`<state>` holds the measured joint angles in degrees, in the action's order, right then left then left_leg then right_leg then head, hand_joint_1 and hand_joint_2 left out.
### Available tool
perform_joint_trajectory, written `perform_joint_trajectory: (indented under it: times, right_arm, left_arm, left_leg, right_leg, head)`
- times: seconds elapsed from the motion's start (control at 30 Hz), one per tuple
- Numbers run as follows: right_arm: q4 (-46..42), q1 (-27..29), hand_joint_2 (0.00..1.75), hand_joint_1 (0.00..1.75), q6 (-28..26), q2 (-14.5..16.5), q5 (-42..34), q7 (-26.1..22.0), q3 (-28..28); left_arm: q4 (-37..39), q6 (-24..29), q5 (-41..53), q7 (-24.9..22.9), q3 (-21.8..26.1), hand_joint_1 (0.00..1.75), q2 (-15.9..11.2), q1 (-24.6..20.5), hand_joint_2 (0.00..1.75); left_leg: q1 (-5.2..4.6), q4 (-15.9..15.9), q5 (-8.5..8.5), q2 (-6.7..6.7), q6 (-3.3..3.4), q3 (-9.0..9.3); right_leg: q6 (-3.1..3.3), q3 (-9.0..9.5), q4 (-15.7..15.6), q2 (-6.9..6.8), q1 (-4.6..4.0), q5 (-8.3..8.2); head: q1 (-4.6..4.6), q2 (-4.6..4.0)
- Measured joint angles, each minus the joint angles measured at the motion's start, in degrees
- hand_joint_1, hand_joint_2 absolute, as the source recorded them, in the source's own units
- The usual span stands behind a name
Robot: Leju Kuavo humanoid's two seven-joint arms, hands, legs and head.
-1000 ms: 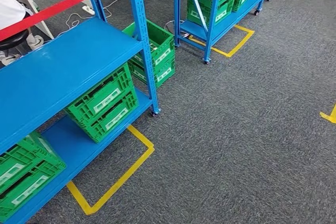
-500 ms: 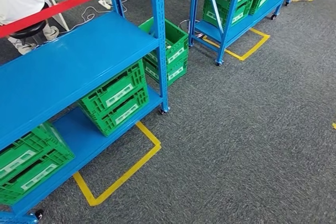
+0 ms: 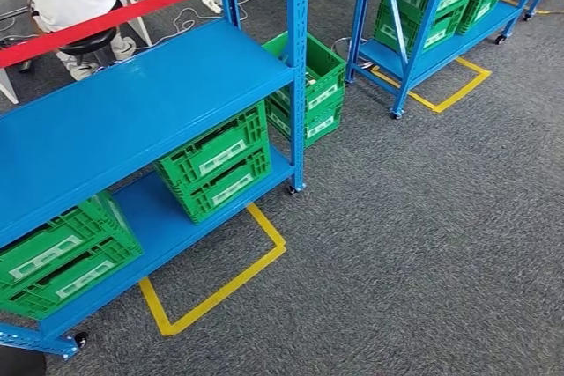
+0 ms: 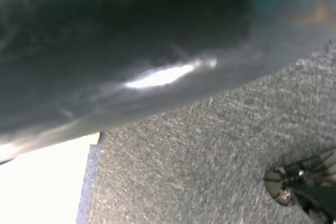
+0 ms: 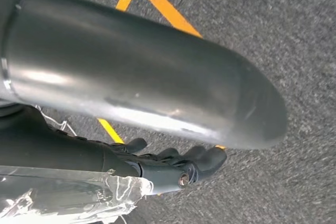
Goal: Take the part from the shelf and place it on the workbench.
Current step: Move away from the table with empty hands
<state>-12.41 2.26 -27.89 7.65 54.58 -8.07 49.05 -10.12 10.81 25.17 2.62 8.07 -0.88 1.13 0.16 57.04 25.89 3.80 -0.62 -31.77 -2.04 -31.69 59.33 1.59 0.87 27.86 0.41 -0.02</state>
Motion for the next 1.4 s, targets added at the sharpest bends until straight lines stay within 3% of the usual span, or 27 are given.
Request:
perform_joint_trajectory:
  times: [0.07,0.17,0.2,0.23,0.27,0.37,0.43,0.53,0.6,0.67,0.7,0.73,0.77,0.87,0.93,1.0,1.07,1.13,1.2,1.23,1.27,1.3,1.37,1.4]
  right_arm:
    - [0.0,0.0,0.0,0.0,0.0,0.0,0.0,0.0,0.0]
    - [0.0,0.0,0.0,0.0,0.0,0.0,0.1,0.0,0.0]
    - [0.0,0.0,0.0,0.0,0.0,0.0,0.1,0.0,0.0]
    - [0.0,0.0,0.0,0.0,0.0,0.0,0.1,0.0,0.1]
    - [0.0,0.0,0.0,0.0,0.0,0.0,0.1,0.0,0.1]
    - [0.0,-0.1,0.0,0.0,0.0,0.0,0.1,0.0,0.1]
    - [0.0,-0.2,0.0,0.0,0.0,0.0,0.1,0.0,0.1]
    - [0.0,-0.2,0.0,0.0,0.1,0.0,0.3,0.0,0.1]
    - [0.0,-0.2,0.0,0.0,0.2,0.0,0.4,-0.1,0.1]
    - [0.0,-0.2,0.0,0.0,0.4,0.0,0.4,-0.1,0.1]
    - [0.0,-0.1,0.0,0.0,0.5,0.0,0.4,-0.1,0.1]
    - [0.0,-0.1,0.0,0.0,0.6,0.0,0.4,-0.1,0.1]
    - [0.0,-0.1,0.0,0.0,0.6,0.0,0.4,-0.1,0.1]
    - [0.0,-0.1,0.0,0.0,0.7,0.0,0.4,-0.1,0.1]
    - [0.0,-0.2,0.0,0.0,0.7,0.0,0.4,-0.1,0.1]
    - [0.0,-0.2,0.0,0.0,0.7,0.0,0.4,-0.1,0.1]
    - [0.0,-0.2,0.0,0.0,0.7,0.0,0.5,-0.1,0.1]
    - [0.0,-0.2,0.0,0.0,0.7,0.0,0.5,-0.1,0.1]
    - [0.0,-0.1,0.0,0.0,0.7,-0.1,0.6,-0.1,0.1]
    - [0.0,-0.1,0.0,0.0,0.8,-0.1,0.6,-0.1,0.1]
    - [0.0,-0.1,0.0,0.0,0.8,-0.1,0.7,-0.1,0.1]
    - [0.0,-0.2,0.0,0.0,0.8,-0.1,0.7,-0.1,0.1]
    - [0.0,-0.2,0.0,0.0,0.8,-0.1,0.8,-0.1,0.1]
    - [0.0,-0.2,0.0,0.0,0.8,-0.1,0.8,-0.1,0.1]
  left_arm:
    - [0.0,0.0,0.1,0.0,-0.1,0.0,0.0,0.1,0.0]
    - [0.0,0.0,0.2,0.0,-0.1,0.0,0.1,-0.2,0.0]
    - [0.0,0.0,0.2,0.0,-0.1,0.0,0.2,-0.2,0.0]
    - [0.0,0.0,0.2,0.0,-0.2,0.0,0.2,-0.2,0.0]
    - [0.0,-0.1,0.2,0.0,-0.2,0.0,0.2,-0.1,0.0]
    - [0.0,-0.1,0.4,0.0,-0.3,0.0,0.2,-0.1,0.0]
    - [0.0,-0.1,0.5,0.0,-0.3,0.0,0.2,-0.3,0.0]
    - [0.0,-0.1,0.6,0.0,-0.4,0.0,0.2,-0.2,0.0]
    - [0.0,-0.1,0.8,0.0,-0.4,0.0,0.2,-0.1,0.0]
    - [0.0,-0.1,1.1,0.0,-0.4,0.0,0.2,-0.3,0.0]
    - [0.0,-0.1,1.1,0.0,-0.5,0.0,0.2,-0.3,0.0]
    - [0.0,-0.1,1.2,0.0,-0.5,0.0,0.2,-0.3,0.0]
    - [0.0,-0.1,1.2,0.0,-0.5,0.0,0.2,-0.2,0.0]
    - [0.0,-0.1,1.2,0.0,-0.6,0.0,0.2,-0.2,0.0]
    - [0.0,-0.1,1.2,0.0,-0.8,0.0,0.2,-0.3,0.0]
    - [0.0,-0.1,1.2,0.0,-0.9,0.0,0.2,-0.1,0.0]
    - [0.0,-0.2,1.3,0.0,-1.0,0.0,0.2,0.0,0.0]
    - [0.0,-0.2,1.3,-0.1,-1.2,0.0,0.2,-0.1,0.0]
    - [0.0,-0.4,1.4,-0.2,-1.3,0.0,0.3,-0.3,0.0]
    - [0.0,-0.6,1.5,-0.2,-1.4,0.0,0.3,-0.3,0.0]
    - [0.0,-0.7,1.6,-0.3,-1.4,0.0,0.3,-0.2,0.0]
    - [0.0,-0.8,1.7,-0.3,-1.4,0.0,0.3,-0.1,0.0]
    - [0.0,-0.8,1.8,-0.6,-1.4,0.0,0.3,-0.1,0.0]
    - [0.0,-0.8,1.8,-0.7,-1.4,0.0,0.3,-0.3,0.0]
  left_leg:
    - [0.06,1.8,1.41,-0.94,-0.5,-0.88]
    - [0.02,12.4,6.76,-2.85,-1.02,-5.96]
    - [0.03,15.4,7.69,-3.01,-1.03,-7.48]
    - [0.02,16.7,7.53,-3.06,-0.96,-8.14]
    - [-0.01,15.6,6.23,-3.12,-0.81,-7.66]
    - [-0.43,4.6,0.78,-4.97,0.01,-2.32]
    - [-0.81,0.6,0.0,-6.13,0.47,-0.54]
    - [-0.71,-0.3,-0.13,-5.24,1.21,-0.44]
    - [-0.36,-0.7,-0.39,-4.58,1.81,-0.18]
    - [-0.27,-0.7,-0.37,-3.83,2.1,-0.15]
    - [-0.26,-0.7,-0.34,-3.41,2.15,-0.13]
    - [-0.24,-0.7,-0.33,-2.98,2.15,-0.08]
    - [-0.21,-0.6,-0.31,-2.49,2.13,0.02]
    - [-0.14,-0.3,-0.01,-1.1,1.6,0.29]
    - [-0.26,0.0,0.07,-0.37,0.97,0.13]
    - [-0.22,-0.2,-0.15,0.18,0.35,-0.1]
    - [-0.15,0.7,0.54,-0.74,-0.29,-0.62]
    - [-0.14,5.8,3.5,-2.45,-0.84,-3.06]
    - [-0.05,13.5,6.71,-3.04,-1.15,-6.93]
    - [-0.03,15.9,7.13,-3.07,-1.2,-8.17]
    - [-0.02,16.1,6.42,-3.09,-1.17,-8.39]
    - [-0.02,14.1,4.76,-3.19,-1.08,-7.48]
    - [-0.14,6.5,0.99,-4.3,-0.76,-3.71]
    - [-0.23,3.2,-0.05,-4.9,-0.54,-2.09]
  right_leg:
    - [0.75,-0.02,-0.1,-0.59,0.04,-0.15]
    - [1.32,-0.13,-0.2,-1.8,-0.1,-0.08]
    - [1.37,-0.14,-0.1,-2.24,-0.17,-0.05]
    - [1.42,-0.11,-0.1,-2.64,-0.22,-0.01]
    - [1.43,-0.05,-0.1,-2.97,-0.27,0.03]
    - [1.2,0.22,-0.1,-3.82,-0.47,0.24]
    - [0.73,0.27,-0.2,-4.43,-0.7,0.38]
    - [-0.15,0.38,-0.3,-4.89,-0.75,0.65]
    - [-0.65,-1.17,3.2,-3.49,-0.69,2.85]
    - [-0.96,-4.81,11.0,-2.1,-0.59,6.57]
    - [-1.09,-6.55,14.5,-1.9,-0.57,7.75]
    - [-1.16,-7.48,16.1,-1.81,-0.56,7.83]
    - [-1.19,-7.28,15.3,-1.79,-0.51,6.69]
    - [-1.31,-2.09,4.0,-0.31,-0.04,1.07]
    - [-1.02,0.1,-0.1,0.91,0.16,0.19]
    - [-0.27,0.4,-0.3,0.69,0.06,0.19]
    - [0.47,0.4,-0.4,0.08,0.08,-0.04]
    - [1.03,0.41,-0.5,-0.76,0.12,-0.08]
    - [1.29,0.36,-0.5,-1.74,0.05,0.02]
    - [1.35,0.37,-0.5,-2.19,0.03,0.06]
    - [1.38,0.41,-0.5,-2.57,0.02,0.1]
    - [1.36,0.5,-0.5,-2.89,0.02,0.16]
    - [1.14,0.74,-0.5,-3.5,-0.11,0.36]
    - [0.9,0.79,-0.4,-3.77,-0.25,0.5]
  head:
    - [-0.21,0.0]
    - [-0.55,0.0]
    - [-0.54,0.0]
    - [-0.55,0.0]
    - [-0.55,0.0]
    - [-0.57,0.0]
    - [-0.55,0.0]
    - [-0.53,0.0]
    - [-0.33,0.01]
    - [-0.09,0.01]
    - [-0.03,0.0]
    - [-0.01,0.0]
    - [0.0,0.0]
    - [0.02,0.0]
    - [-0.11,0.0]
    - [-0.28,0.0]
    - [-0.48,0.0]
    - [-0.78,0.0]
    - [-0.9,0.0]
    - [-0.9,0.0]
    - [-0.91,0.0]
    - [-0.9,0.0]
    - [-0.91,0.0]
    - [-0.92,0.0]
